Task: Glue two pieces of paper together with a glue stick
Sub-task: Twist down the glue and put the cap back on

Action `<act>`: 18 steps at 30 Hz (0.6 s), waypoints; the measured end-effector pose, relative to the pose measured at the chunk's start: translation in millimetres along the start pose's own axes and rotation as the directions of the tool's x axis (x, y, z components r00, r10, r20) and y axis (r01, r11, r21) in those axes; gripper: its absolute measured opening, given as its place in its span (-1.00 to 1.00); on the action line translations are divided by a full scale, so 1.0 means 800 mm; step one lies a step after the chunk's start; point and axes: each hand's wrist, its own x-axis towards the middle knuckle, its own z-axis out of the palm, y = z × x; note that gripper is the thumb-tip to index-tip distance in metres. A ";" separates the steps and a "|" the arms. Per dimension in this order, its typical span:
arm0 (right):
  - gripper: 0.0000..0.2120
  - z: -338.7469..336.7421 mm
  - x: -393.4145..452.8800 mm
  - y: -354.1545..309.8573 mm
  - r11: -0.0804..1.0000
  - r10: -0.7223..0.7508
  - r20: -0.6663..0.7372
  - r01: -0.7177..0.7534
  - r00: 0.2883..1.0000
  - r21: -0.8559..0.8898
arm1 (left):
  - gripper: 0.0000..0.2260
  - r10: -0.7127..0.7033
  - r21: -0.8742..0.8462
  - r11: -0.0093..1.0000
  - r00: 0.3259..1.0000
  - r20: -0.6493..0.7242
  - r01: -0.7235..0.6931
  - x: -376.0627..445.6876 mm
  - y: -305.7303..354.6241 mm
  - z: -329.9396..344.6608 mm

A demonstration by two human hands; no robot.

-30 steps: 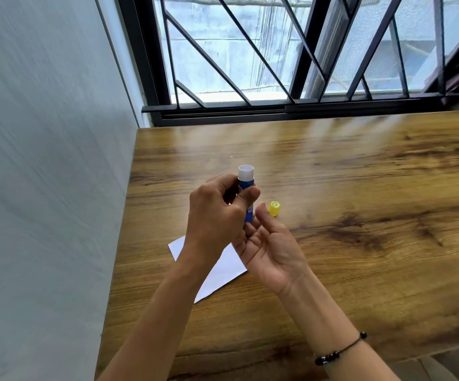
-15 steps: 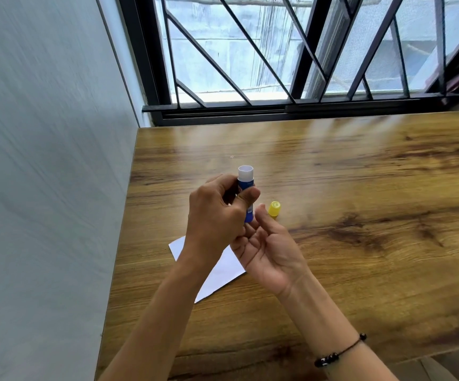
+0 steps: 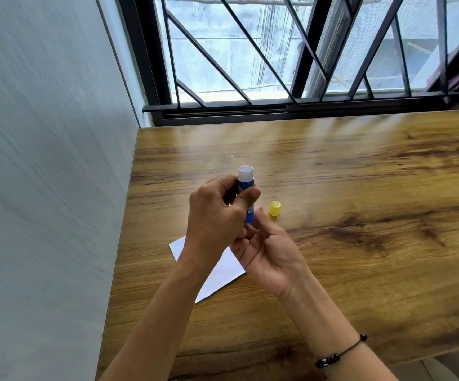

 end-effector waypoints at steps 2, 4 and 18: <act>-0.75 0.001 0.000 -0.001 1.000 -0.016 -0.008 0.016 1.000 -0.015 | -0.70 -0.008 -0.005 1.000 1.000 -0.005 0.008 0.000 0.001 0.000; -0.78 -0.001 0.000 -0.004 0.998 -0.057 0.004 0.057 0.998 -0.030 | -0.72 -0.009 -0.004 1.000 1.000 0.000 0.009 -0.001 0.001 0.001; -0.80 0.002 -0.001 -0.001 1.000 -0.025 -0.025 0.025 0.999 -0.019 | -0.69 -0.004 -0.001 1.000 1.000 -0.001 0.004 0.000 0.000 0.000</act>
